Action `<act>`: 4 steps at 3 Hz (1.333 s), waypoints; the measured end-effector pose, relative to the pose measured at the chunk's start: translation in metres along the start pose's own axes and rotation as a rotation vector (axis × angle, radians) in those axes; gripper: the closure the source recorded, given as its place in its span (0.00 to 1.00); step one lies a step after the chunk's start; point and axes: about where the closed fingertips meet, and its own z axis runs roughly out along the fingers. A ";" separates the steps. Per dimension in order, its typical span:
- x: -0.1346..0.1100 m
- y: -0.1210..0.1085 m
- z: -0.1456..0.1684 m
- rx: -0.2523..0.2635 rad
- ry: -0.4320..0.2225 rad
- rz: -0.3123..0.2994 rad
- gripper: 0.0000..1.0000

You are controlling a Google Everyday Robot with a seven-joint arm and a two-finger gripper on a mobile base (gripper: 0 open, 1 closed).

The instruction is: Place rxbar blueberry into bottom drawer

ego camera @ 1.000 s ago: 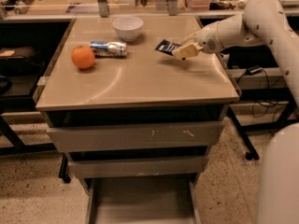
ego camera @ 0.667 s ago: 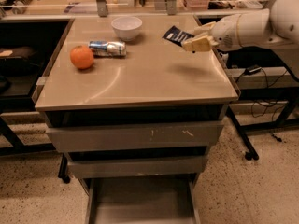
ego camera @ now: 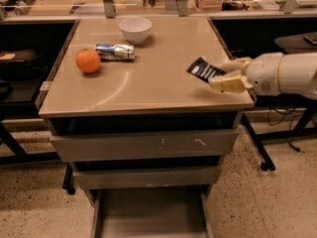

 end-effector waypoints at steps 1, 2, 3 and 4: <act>0.093 0.076 -0.009 -0.060 0.062 0.087 1.00; 0.093 0.076 -0.009 -0.061 0.062 0.087 1.00; 0.097 0.089 -0.012 -0.051 0.057 0.096 1.00; 0.106 0.127 -0.029 -0.025 0.106 0.069 1.00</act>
Offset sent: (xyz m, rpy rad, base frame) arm -0.1787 -0.0245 -0.1901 0.0240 0.2423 -0.0439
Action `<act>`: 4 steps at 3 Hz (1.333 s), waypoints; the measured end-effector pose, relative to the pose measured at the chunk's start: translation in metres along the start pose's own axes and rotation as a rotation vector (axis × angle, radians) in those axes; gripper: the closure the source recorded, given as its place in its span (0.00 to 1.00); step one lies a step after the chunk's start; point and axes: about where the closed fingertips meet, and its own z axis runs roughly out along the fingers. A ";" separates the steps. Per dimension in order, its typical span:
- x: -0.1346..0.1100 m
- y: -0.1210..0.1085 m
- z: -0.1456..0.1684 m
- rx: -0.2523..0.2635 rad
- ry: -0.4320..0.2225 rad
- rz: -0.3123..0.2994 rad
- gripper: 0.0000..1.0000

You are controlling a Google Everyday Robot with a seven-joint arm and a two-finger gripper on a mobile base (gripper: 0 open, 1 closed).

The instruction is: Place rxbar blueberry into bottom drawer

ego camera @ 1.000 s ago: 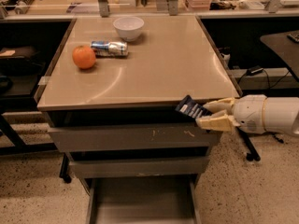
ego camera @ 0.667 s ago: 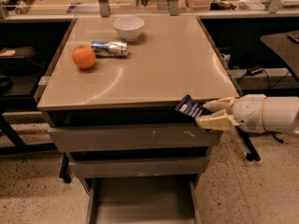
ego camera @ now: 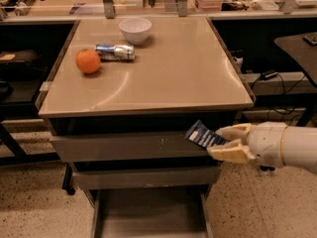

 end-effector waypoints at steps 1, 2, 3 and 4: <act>0.049 0.043 0.012 -0.016 0.089 -0.018 1.00; 0.086 0.053 0.040 -0.054 0.110 -0.042 1.00; 0.135 0.058 0.071 -0.101 0.132 -0.016 1.00; 0.134 0.059 0.072 -0.102 0.133 -0.019 1.00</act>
Offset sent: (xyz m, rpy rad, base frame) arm -0.0412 0.0325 -0.1740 -0.0917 0.0908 0.1252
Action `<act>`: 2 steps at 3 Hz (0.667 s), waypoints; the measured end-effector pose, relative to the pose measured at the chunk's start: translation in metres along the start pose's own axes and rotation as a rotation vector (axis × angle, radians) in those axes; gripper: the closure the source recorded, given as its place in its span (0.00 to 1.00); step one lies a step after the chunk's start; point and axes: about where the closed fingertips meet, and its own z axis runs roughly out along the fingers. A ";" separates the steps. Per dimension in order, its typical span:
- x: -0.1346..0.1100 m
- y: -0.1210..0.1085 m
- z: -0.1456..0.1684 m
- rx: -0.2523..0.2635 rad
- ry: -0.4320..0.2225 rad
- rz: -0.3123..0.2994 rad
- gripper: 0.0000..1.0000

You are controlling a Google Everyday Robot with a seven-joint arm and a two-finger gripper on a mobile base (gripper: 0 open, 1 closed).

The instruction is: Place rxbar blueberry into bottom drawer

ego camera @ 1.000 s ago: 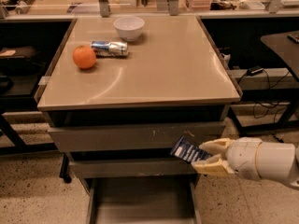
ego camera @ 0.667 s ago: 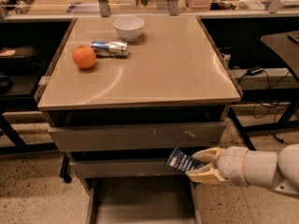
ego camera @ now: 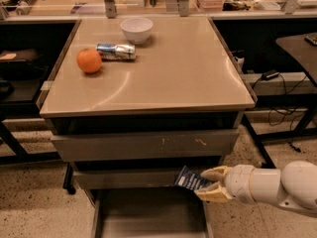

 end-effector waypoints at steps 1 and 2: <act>0.018 0.018 0.032 -0.061 0.027 -0.026 1.00; 0.059 0.043 0.079 -0.123 0.073 -0.055 1.00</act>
Offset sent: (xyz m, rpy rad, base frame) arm -0.0354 0.0657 -0.1786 -0.1001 0.1079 0.1959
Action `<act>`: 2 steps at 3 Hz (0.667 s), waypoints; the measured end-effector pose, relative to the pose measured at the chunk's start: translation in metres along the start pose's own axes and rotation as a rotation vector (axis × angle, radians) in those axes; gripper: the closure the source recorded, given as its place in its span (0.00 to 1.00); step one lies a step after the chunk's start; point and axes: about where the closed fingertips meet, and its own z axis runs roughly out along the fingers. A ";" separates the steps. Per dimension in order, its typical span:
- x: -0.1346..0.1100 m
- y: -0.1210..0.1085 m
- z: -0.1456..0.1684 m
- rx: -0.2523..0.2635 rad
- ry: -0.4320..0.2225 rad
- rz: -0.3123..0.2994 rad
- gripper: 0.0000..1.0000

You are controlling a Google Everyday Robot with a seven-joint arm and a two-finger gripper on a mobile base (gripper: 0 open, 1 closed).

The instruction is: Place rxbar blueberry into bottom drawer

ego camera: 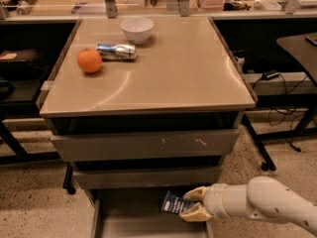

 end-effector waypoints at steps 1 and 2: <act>0.039 0.016 0.048 -0.036 0.037 -0.036 1.00; 0.075 0.026 0.087 -0.077 0.062 -0.056 1.00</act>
Offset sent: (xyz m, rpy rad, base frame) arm -0.0267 0.0316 -0.1791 -0.0755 0.0603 0.1428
